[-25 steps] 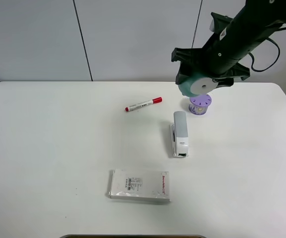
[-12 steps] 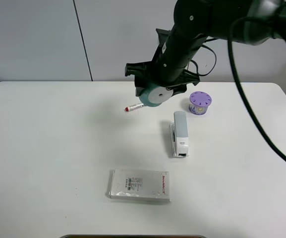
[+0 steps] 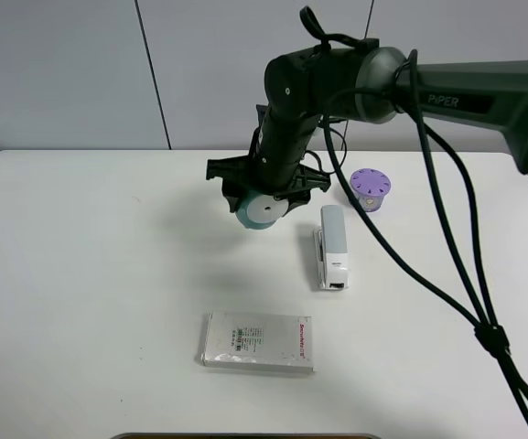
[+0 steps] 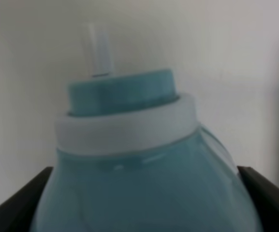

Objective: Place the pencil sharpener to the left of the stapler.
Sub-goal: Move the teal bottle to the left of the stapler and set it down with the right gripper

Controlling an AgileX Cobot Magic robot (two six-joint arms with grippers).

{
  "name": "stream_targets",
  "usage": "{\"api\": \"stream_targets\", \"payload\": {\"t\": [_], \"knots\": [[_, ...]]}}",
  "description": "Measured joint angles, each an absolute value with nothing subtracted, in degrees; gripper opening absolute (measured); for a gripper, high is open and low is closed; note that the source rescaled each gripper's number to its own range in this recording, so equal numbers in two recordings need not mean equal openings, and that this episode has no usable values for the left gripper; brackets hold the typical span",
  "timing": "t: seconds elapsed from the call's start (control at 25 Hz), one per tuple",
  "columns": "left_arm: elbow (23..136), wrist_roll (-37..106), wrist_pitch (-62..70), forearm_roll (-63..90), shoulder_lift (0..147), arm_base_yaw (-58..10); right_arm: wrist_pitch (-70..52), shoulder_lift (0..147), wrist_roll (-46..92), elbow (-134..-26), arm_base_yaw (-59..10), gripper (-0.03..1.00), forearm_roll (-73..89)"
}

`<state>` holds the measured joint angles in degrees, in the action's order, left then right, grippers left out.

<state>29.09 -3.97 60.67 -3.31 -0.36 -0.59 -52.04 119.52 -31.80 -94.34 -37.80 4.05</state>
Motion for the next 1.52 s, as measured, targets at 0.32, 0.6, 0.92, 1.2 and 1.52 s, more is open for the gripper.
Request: {"api": "stream_targets", "payload": {"t": [0.32,0.6,0.92,1.2,1.52], "knots": [[29.1,-4.0,60.7,-3.3,-0.4,-0.6,-51.3,123.1,-31.8,-94.3,-38.3,0.04,4.0],[29.1,-4.0,60.7,-3.3,-0.4,-0.6,-48.3,126.2,-31.8,-94.3,-39.1,0.04,4.1],[29.1,-4.0,60.7,-3.3,-0.4,-0.6,-48.1,129.0,-31.8,-94.4,-39.1,0.04,3.8],[29.1,-4.0,60.7,-3.3,-0.4,-0.6,-47.1,130.5,-31.8,-94.4,-39.1,0.04,3.6],[29.1,-4.0,60.7,-3.3,-0.4,-0.6,-46.8,130.6,-31.8,-94.4,-39.3,0.04,1.2]]}}
